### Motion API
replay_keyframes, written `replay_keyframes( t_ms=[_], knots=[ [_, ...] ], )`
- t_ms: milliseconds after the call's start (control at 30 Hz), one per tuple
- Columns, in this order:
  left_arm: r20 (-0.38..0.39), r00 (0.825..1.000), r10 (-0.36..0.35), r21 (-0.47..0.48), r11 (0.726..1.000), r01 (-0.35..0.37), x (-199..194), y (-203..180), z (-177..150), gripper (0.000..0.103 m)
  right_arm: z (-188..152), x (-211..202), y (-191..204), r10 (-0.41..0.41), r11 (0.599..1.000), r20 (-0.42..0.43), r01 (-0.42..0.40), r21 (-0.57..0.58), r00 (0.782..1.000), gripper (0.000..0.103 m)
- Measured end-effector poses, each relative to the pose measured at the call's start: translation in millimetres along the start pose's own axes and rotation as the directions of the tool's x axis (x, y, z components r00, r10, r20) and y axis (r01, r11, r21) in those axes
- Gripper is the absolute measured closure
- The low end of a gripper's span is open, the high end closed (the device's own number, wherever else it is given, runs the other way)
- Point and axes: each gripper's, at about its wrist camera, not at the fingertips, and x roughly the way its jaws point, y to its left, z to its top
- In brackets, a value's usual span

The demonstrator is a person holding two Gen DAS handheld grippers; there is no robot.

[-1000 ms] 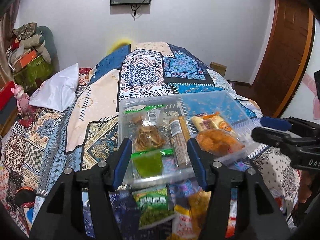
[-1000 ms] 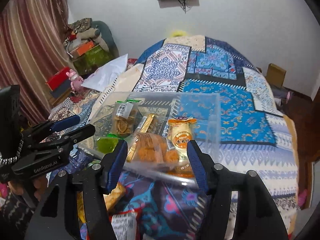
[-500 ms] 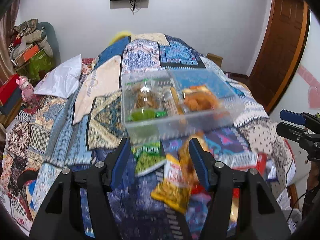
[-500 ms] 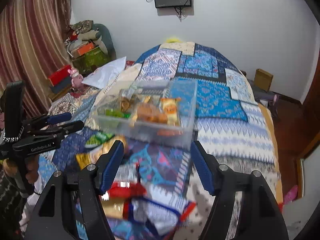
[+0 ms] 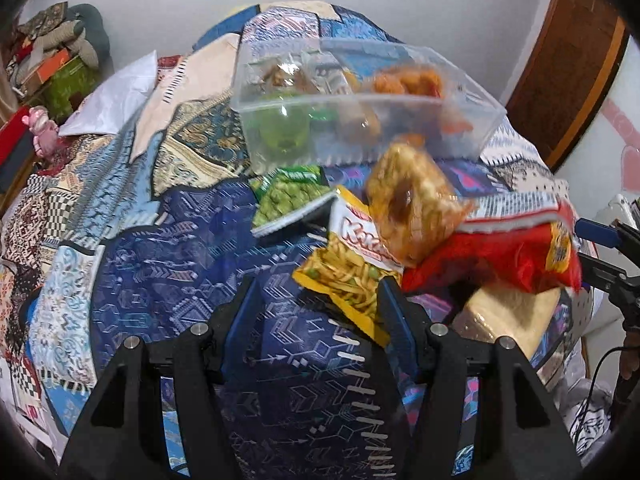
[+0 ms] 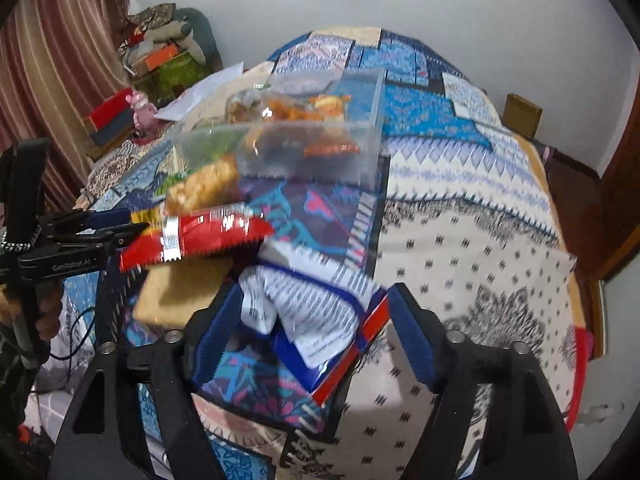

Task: Organize snacks
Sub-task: 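Grasp the yellow chip bag with the left gripper while the right grasps the blue-white wrapper, then drop the chip bag into the box with left gripper while right drops the wrapper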

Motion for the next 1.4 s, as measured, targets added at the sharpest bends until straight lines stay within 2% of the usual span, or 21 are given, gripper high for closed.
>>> replay_keyframes(
  t_ms=[133, 267, 400, 433, 500, 633, 700, 767, 1033, 1200, 1400],
  knots=[
    [0.013, 1.000, 0.000, -0.001, 1.000, 0.000, 6, -5, 3, 0.043, -2, 10, -2, 0.008, 1.000, -0.024, -0.007, 0.024, 1.000, 0.024],
    [0.012, 1.000, -0.008, 0.005, 1.000, 0.008, 16, -12, 10, 0.043, 0, 20, -9, 0.035, 0.996, -0.038, -0.031, 0.083, 0.999, 0.019],
    [0.012, 1.000, -0.008, 0.002, 1.000, 0.008, 27, -15, 12, 0.043, -4, 28, -15, 0.042, 0.990, -0.041, -0.037, 0.134, 0.998, 0.004],
    [0.020, 1.000, -0.013, -0.005, 1.000, 0.013, 28, -15, 12, 0.045, -5, 30, -17, 0.053, 0.988, -0.042, -0.046, 0.145, 0.998, 0.004],
    [0.034, 0.999, -0.033, -0.002, 0.999, 0.033, 29, -16, 11, 0.057, -7, 32, -22, 0.084, 0.982, -0.047, -0.074, 0.172, 0.995, 0.004],
    [0.056, 0.998, -0.037, 0.030, 0.999, 0.036, 26, -23, 8, 0.067, -8, 30, -23, 0.103, 0.979, -0.040, -0.094, 0.183, 0.994, 0.005],
    [0.062, 0.998, -0.032, 0.037, 0.999, 0.030, 23, -24, 7, 0.070, -8, 28, -21, 0.117, 0.979, -0.033, -0.110, 0.173, 0.993, 0.019],
    [0.068, 0.997, -0.027, 0.037, 0.999, 0.025, 17, -24, 4, 0.072, -7, 23, -18, 0.115, 0.980, -0.024, -0.109, 0.163, 0.993, 0.027],
    [0.109, 0.994, -0.006, 0.026, 1.000, 0.003, -14, -12, -2, 0.081, -6, 11, -12, 0.082, 0.989, 0.006, -0.082, 0.125, 0.997, 0.046],
    [0.143, 0.990, -0.007, 0.017, 1.000, 0.004, -33, -9, -4, 0.083, -5, 6, -12, 0.057, 0.990, 0.018, -0.059, 0.124, 0.998, 0.054],
    [0.198, 0.980, -0.012, 0.007, 1.000, 0.010, -54, -7, 3, 0.084, -4, -5, -20, 0.030, 0.989, 0.040, -0.035, 0.146, 0.999, 0.055]
  ],
)
